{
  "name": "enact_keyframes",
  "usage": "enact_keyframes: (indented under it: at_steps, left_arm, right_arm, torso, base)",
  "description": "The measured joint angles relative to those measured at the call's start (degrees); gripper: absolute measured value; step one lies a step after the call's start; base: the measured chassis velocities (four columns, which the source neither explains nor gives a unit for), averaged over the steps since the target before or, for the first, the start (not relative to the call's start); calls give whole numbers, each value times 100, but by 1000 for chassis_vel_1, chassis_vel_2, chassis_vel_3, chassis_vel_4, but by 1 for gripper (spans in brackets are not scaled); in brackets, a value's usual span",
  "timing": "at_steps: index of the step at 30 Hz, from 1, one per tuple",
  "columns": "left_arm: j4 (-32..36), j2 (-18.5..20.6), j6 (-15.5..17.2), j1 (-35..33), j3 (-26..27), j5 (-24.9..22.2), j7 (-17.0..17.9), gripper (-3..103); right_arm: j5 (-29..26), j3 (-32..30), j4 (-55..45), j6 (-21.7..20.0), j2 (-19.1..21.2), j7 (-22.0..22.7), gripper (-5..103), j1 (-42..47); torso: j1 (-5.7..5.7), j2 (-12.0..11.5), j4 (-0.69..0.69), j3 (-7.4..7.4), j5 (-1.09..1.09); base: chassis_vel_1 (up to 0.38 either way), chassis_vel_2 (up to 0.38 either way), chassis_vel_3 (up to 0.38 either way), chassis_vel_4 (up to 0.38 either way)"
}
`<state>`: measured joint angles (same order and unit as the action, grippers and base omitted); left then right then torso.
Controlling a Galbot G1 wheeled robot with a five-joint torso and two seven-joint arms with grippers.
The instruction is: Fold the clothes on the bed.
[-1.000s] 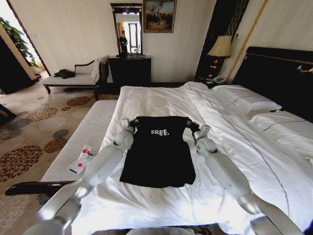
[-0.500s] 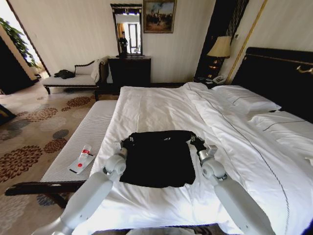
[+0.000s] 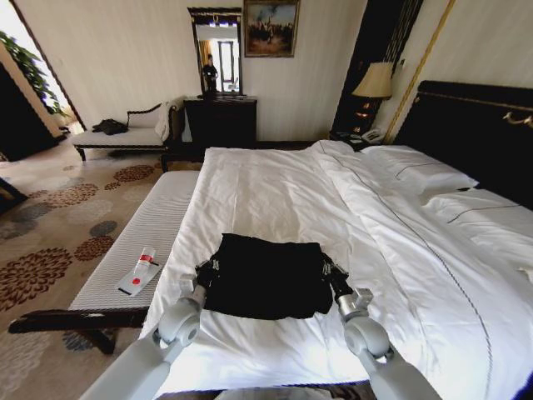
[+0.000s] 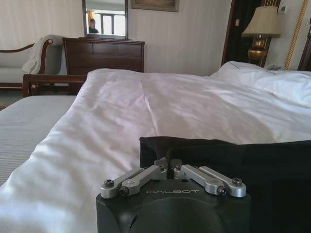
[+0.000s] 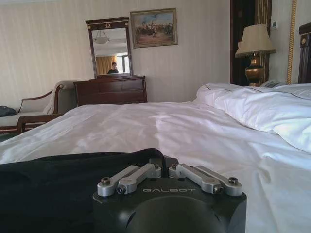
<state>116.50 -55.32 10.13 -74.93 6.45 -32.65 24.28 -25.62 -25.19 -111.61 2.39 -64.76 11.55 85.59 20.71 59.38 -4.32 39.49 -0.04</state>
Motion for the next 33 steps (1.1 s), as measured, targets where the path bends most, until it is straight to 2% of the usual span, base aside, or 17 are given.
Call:
enact_keyframes:
  at_steps: [7,16,26,33]
  left_arm:
    - [-66,-174,14,-139,-203,305,105,1]
    - [207,92,57,-640,-204,549,112,1]
    - [398,357,74,-951,-56,706,128,1]
    - [239,191,79,-1102,-126,875,90,1]
  right_arm:
    - [111,-183,-25,314,95,-115,2,467]
    - [58,-365,-21,508,83,-255,2,846]
    - [420,-174,37,659,-54,-271,2,1045]
    - [574,-190,153,790,-77,-330,0,1288]
  torso:
    - [2,-2,-3,1,0]
    - [1,-1,-1,1,0]
    - [1,-2,-1,2,0]
    - [1,-1,-1,1,0]
  base:
    - [0,0,0,0]
    - [0,0,0,0]
    - [0,0,0,0]
    - [0,0,0,0]
